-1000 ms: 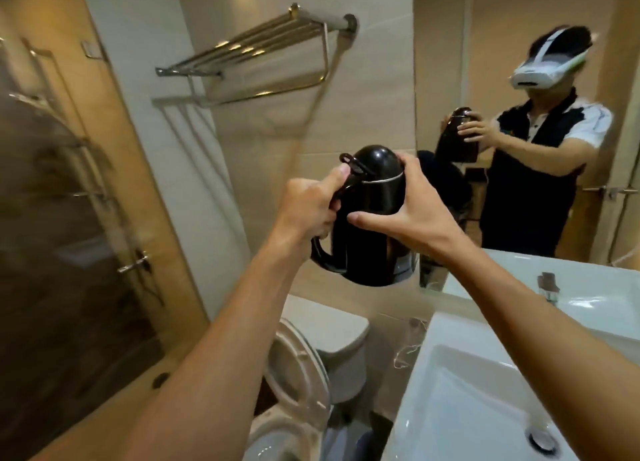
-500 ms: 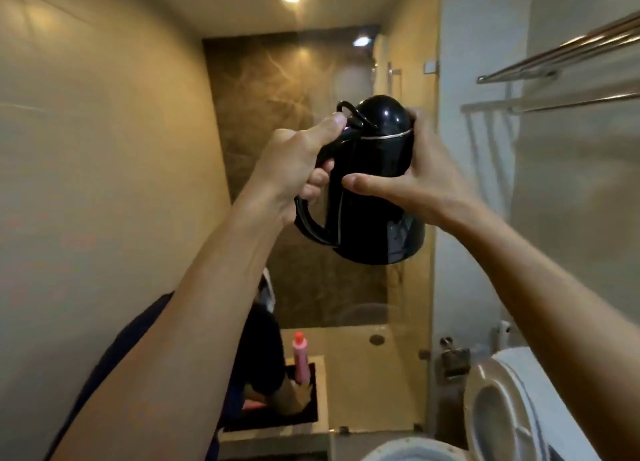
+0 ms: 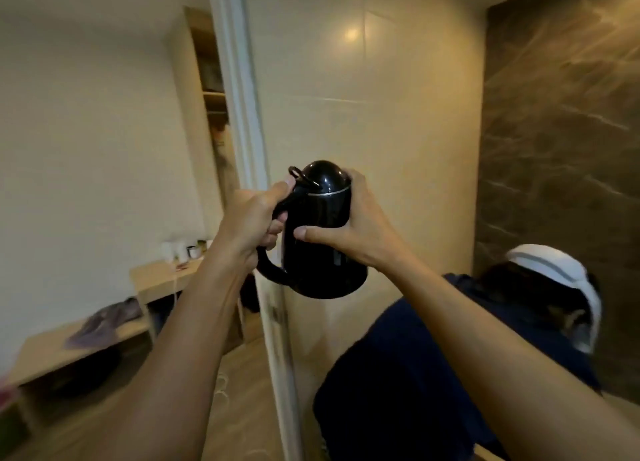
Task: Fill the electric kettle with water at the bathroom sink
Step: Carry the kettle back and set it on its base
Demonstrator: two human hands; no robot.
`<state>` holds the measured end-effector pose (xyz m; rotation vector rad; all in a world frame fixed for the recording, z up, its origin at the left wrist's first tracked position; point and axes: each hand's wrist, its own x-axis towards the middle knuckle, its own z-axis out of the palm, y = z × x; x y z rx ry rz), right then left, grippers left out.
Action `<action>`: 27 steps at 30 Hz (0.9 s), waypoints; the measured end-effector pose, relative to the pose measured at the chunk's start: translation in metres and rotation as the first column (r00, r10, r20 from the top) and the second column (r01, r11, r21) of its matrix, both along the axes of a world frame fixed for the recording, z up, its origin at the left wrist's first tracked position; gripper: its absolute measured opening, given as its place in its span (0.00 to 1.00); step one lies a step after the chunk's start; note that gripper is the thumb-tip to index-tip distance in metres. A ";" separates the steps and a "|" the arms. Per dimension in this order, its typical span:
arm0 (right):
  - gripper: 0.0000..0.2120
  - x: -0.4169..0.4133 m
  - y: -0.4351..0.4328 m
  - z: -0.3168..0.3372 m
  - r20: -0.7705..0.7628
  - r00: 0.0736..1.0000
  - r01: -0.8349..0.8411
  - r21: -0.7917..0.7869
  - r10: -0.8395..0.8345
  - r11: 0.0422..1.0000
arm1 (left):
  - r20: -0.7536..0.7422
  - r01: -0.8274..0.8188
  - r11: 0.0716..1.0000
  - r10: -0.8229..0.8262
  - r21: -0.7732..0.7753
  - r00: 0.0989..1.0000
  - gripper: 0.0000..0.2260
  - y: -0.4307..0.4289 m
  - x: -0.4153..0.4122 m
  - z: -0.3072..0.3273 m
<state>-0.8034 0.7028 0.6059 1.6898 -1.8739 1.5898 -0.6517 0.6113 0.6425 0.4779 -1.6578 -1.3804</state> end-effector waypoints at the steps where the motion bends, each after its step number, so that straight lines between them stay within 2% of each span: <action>1: 0.57 0.011 -0.027 -0.008 0.005 0.999 -0.050 0.009 0.050 0.999 | -0.002 -0.046 0.999 0.046 0.005 0.999 0.16 -0.021 0.015 -0.007; 4: 0.61 0.046 -0.103 -0.035 0.031 0.982 -0.187 0.071 0.185 0.980 | 0.010 -0.169 0.986 0.168 0.010 0.986 0.18 -0.078 0.057 -0.030; 10: 0.62 0.113 -0.232 -0.085 0.132 0.910 -0.410 0.142 0.394 0.901 | 0.095 -0.386 0.923 0.384 0.001 0.918 0.20 -0.171 0.132 -0.082; 17: 0.62 0.173 -0.361 -0.140 0.225 0.776 -0.629 0.201 0.590 0.751 | 0.167 -0.613 0.790 0.607 -0.016 0.777 0.23 -0.262 0.197 -0.134; 20: 0.62 0.192 -0.411 -0.152 0.249 0.731 -0.681 0.219 0.635 0.698 | 0.186 -0.667 0.744 0.660 -0.030 0.728 0.24 -0.295 0.214 -0.144; 24: 0.57 0.215 -0.472 -0.162 0.217 0.646 -0.763 0.211 0.731 0.611 | 0.210 -0.732 0.681 0.711 0.035 0.671 0.22 -0.335 0.234 -0.158; 27: 0.58 0.235 -0.519 -0.175 0.196 0.609 -0.791 0.222 0.769 0.570 | 0.212 -0.757 0.649 0.732 0.070 0.647 0.21 -0.369 0.253 -0.171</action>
